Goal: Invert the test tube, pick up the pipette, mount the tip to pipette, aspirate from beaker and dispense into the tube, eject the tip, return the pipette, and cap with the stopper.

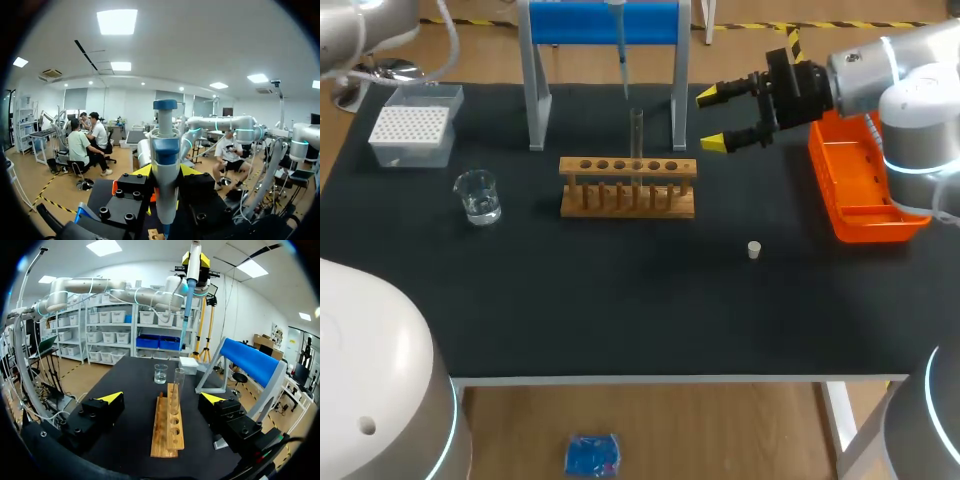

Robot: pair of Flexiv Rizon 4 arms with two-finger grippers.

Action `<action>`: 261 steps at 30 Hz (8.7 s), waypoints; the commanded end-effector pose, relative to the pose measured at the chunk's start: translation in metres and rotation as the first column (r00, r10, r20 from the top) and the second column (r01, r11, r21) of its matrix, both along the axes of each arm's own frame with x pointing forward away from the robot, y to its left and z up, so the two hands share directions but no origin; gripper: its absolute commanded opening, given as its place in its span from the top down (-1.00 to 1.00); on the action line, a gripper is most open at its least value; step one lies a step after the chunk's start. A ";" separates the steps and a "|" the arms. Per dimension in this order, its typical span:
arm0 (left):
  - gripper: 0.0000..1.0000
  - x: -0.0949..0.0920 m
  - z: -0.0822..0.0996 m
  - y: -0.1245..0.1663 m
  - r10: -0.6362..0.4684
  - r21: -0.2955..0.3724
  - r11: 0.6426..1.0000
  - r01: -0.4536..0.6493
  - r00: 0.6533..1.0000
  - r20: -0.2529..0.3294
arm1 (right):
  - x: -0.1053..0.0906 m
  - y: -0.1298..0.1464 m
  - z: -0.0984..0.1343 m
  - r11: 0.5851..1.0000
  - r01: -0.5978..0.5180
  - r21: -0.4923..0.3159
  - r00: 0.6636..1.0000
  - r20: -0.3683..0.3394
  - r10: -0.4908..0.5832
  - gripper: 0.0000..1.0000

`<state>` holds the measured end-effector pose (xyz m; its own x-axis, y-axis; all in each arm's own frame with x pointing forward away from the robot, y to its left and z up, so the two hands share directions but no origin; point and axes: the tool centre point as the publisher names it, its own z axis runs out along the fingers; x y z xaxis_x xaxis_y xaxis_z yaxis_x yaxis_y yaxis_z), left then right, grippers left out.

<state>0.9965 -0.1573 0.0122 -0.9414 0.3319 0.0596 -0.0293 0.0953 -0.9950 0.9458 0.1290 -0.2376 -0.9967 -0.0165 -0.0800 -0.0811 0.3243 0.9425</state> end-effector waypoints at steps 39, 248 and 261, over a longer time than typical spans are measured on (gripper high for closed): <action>1.00 0.009 -0.012 -0.005 -0.074 -0.019 0.997 0.074 0.997 -0.014 | 0.000 0.000 0.000 1.000 -0.001 0.000 1.000 0.000 0.001 -1.00; 1.00 -0.012 -0.050 -0.022 0.006 0.027 1.000 -0.007 0.998 0.065 | 0.000 0.000 0.000 1.000 -0.001 0.000 1.000 0.000 0.001 -1.00; 1.00 -0.012 -0.053 -0.021 0.016 0.036 0.999 -0.018 0.998 0.060 | 0.000 0.000 0.000 1.000 -0.001 0.000 1.000 0.000 0.001 -1.00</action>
